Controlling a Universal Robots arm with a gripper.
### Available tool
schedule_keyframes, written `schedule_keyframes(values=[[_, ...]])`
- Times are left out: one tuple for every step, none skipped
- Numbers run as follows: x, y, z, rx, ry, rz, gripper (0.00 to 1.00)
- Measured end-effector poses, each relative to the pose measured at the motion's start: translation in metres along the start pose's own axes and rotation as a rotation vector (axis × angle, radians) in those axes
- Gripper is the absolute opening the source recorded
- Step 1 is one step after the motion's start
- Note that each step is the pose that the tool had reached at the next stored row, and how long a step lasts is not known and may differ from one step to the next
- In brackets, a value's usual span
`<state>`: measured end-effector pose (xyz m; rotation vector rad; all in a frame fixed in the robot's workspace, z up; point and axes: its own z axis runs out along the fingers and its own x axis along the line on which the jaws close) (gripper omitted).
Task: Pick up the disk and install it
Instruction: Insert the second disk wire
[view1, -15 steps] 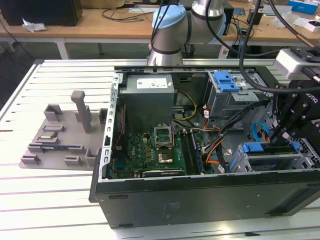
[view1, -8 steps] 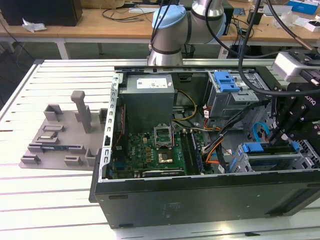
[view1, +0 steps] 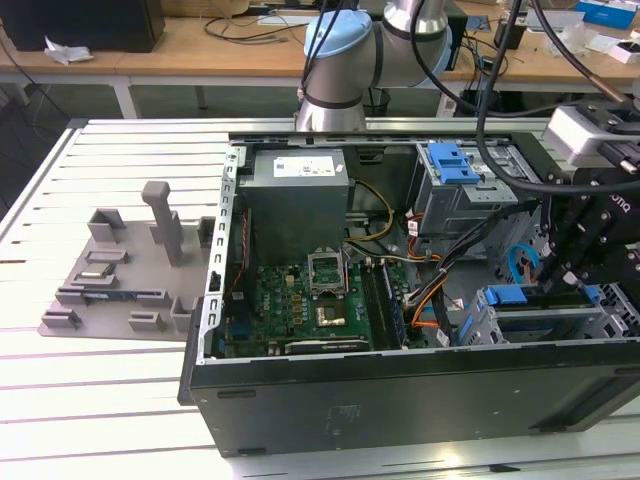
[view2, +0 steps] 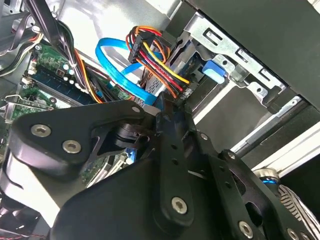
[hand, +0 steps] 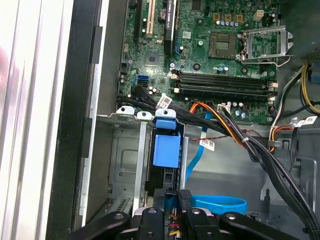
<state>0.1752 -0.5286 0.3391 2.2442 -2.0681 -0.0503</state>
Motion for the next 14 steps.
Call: schedule_keyframes(values=[[0.0003,0.0004,-0.0047,-0.0001,0.0011,0.000,0.24],[0.0004,0.0008,-0.0095,-0.0001,0.0015,0.000,0.24],[0.0006,0.0016,-0.0178,-0.0001,0.0017,0.000,0.24],[0.0007,0.0022,-0.0244,-0.0001,0.0017,0.000,0.22],[0.0008,0.0030,-0.0332,-0.0001,0.0018,0.000,0.15],[0.0009,0.0037,-0.0420,-0.0001,0.0018,0.000,0.11],[0.0012,0.0042,-0.0483,-0.0001,0.0020,0.000,0.11],[0.0013,0.0046,-0.0520,-0.0001,0.0017,0.000,0.11],[0.0013,0.0046,-0.0520,-0.0001,0.0015,0.000,0.11],[0.0013,0.0046,-0.0521,-0.0001,0.0017,0.000,0.11],[0.0013,0.0046,-0.0522,-0.0001,0.0018,0.000,0.11],[0.0013,0.0046,-0.0522,-0.0001,0.0017,0.000,0.11],[0.0013,0.0046,-0.0523,-0.0001,0.0018,0.000,0.11],[0.0013,0.0046,-0.0523,-0.0001,0.0017,0.000,0.11]])
